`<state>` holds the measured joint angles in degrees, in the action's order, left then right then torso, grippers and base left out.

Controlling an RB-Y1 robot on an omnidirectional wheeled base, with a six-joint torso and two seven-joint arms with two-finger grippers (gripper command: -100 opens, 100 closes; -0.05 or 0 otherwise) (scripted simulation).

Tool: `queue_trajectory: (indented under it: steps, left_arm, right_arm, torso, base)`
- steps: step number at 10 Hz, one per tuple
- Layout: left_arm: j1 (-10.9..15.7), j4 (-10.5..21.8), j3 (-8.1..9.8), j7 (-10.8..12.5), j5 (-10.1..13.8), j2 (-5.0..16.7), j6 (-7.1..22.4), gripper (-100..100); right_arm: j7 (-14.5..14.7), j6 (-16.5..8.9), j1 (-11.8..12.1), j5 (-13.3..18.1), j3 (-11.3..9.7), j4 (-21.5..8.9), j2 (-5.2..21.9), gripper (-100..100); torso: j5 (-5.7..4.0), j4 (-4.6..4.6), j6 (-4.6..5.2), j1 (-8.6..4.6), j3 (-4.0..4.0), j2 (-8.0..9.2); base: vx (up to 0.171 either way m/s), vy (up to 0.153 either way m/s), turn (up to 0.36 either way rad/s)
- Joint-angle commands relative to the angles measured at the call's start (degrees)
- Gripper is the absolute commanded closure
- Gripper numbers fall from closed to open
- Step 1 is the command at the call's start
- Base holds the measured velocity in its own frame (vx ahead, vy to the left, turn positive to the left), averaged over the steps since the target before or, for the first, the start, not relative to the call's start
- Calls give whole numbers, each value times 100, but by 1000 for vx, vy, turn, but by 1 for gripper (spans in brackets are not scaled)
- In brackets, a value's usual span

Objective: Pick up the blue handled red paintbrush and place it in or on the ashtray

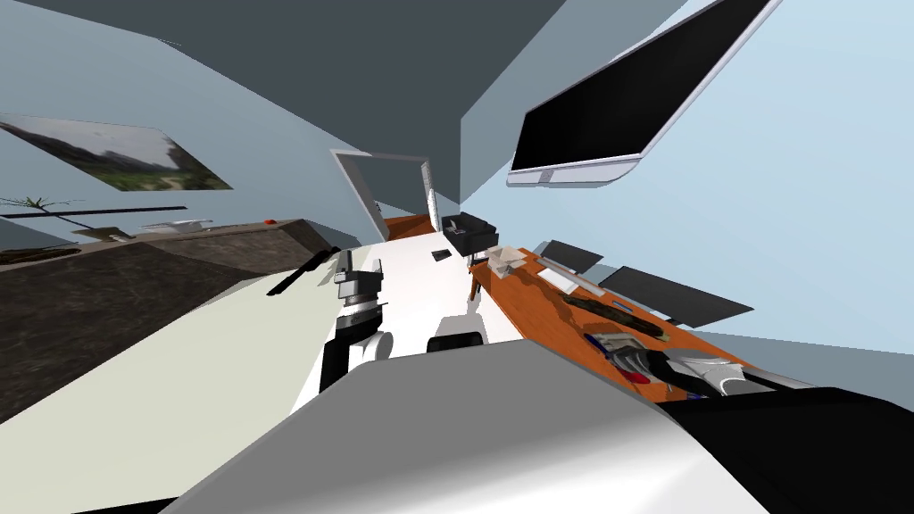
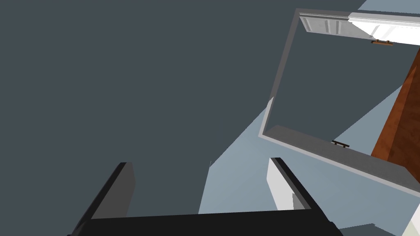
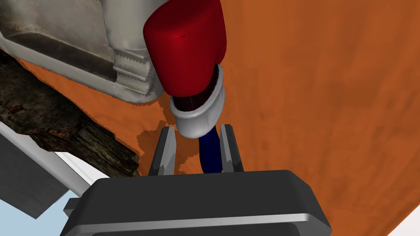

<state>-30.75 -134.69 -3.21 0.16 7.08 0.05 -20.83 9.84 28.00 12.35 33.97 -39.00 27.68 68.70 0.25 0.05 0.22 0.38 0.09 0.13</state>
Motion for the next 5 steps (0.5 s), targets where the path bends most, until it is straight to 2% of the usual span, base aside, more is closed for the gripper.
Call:
queue_trajectory:
  steps: [1, 2, 3, 5]
  left_arm:
    - [0, 0, 0, 0, 0, 0, 0, 0]
    - [0, 0, 0, 0, 0, 0, 0, 0]
    - [1, 0, 0, 0, 0, 0, 0, 0]
    - [0, 0, 0, 0, 0, 0, 0, 0]
  right_arm:
    - [102, 88, -88, 5, 21, -223, -69, 100]
    - [206, -166, -216, -51, 185, -276, -23, 100]
    - [206, -150, -216, -51, 185, -307, -23, 100]
    - [206, -166, -216, -51, 185, -407, -23, 100]
  torso:
    - [0, 0, 0, 0, 0, 0]
    - [-1, -2, 2, -10, -3, -4]
    - [5, 3, -10, -8, 2, 3]
    - [3, -1, 6, -5, 2, 3]
  base:
    - [-7, 7, 2]
    - [-62, 25, 48]
    - [-66, 27, 65]
    - [-11, 9, -5]
